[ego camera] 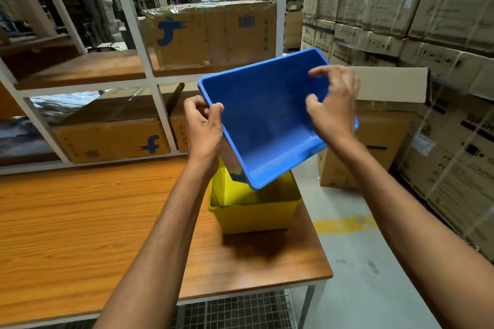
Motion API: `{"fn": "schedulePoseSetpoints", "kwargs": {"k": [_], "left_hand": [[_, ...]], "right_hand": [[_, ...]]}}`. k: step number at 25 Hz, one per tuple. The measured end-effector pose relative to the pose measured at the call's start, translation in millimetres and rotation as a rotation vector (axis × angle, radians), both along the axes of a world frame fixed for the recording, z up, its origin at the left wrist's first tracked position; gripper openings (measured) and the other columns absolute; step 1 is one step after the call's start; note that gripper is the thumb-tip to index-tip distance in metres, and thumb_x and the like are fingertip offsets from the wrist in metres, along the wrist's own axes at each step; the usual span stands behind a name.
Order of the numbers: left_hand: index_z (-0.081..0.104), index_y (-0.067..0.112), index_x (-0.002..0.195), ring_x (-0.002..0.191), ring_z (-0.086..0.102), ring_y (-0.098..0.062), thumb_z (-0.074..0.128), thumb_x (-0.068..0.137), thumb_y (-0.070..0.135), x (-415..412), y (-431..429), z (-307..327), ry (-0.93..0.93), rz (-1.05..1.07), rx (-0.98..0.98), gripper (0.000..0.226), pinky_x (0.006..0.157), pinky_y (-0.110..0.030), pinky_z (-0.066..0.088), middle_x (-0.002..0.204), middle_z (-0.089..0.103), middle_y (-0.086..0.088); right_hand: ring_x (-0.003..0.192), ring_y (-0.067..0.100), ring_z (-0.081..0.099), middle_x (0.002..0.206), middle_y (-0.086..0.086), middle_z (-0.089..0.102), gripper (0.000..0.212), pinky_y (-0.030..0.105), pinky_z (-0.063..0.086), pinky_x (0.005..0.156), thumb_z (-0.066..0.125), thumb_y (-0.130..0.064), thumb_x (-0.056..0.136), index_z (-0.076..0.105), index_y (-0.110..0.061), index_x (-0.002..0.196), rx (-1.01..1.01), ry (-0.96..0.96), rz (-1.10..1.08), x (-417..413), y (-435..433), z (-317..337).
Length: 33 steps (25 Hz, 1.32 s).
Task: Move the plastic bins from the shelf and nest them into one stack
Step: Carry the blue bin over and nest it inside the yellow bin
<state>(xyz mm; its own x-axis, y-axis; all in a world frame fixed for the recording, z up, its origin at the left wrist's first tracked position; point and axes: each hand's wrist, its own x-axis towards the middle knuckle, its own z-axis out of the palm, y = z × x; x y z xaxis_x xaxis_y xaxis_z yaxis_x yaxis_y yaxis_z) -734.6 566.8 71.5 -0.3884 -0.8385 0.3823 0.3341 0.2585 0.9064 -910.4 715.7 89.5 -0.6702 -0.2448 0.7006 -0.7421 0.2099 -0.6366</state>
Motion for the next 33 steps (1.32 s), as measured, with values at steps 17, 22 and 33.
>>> {"fn": "schedulePoseSetpoints", "kwargs": {"k": [17, 22, 33], "left_hand": [[0.046, 0.018, 0.13, 0.107, 0.046, -0.011, 0.071, 0.092, 0.05, 28.9, 2.0, 25.1, 0.006, 0.498, -0.289, 0.055, 0.093, -0.014, 0.042, 0.126, 0.042, -0.008], [0.037, 0.027, 0.148, 0.115, 0.051, -0.003, 0.052, 0.101, 0.055, 20.5, 25.3, 6.0, -0.129, 0.18, -0.159, 0.057, 0.094, -0.018, 0.052, 0.136, 0.033, 0.0], [0.062, 0.017, 0.118, 0.086, 0.057, 0.002, 0.046, 0.109, 0.039, 39.7, -27.2, 15.7, -0.069, 0.198, -0.193, 0.029, 0.073, -0.017, 0.045, 0.101, 0.064, 0.008]], "right_hand": [[0.092, 0.044, 0.065, 0.095, 0.013, 0.075, 0.033, 0.036, 0.031, 0.065, 0.054, -0.008, 0.081, 0.068, -0.022, 0.107, 0.146, 0.171, -0.296, 12.1, -13.7, 58.6], [0.089, 0.04, 0.062, 0.089, 0.009, 0.07, 0.029, 0.038, 0.042, 0.066, 0.05, -0.005, 0.074, 0.064, -0.014, 0.098, 0.033, -0.156, -0.159, 15.4, -9.4, 62.9], [0.097, 0.003, 0.067, 0.122, -0.005, 0.072, 0.052, 0.014, 0.053, 0.072, 0.049, 0.002, 0.101, 0.06, -0.03, 0.14, 0.071, -0.607, 0.757, 6.6, -5.3, 16.5]]}}
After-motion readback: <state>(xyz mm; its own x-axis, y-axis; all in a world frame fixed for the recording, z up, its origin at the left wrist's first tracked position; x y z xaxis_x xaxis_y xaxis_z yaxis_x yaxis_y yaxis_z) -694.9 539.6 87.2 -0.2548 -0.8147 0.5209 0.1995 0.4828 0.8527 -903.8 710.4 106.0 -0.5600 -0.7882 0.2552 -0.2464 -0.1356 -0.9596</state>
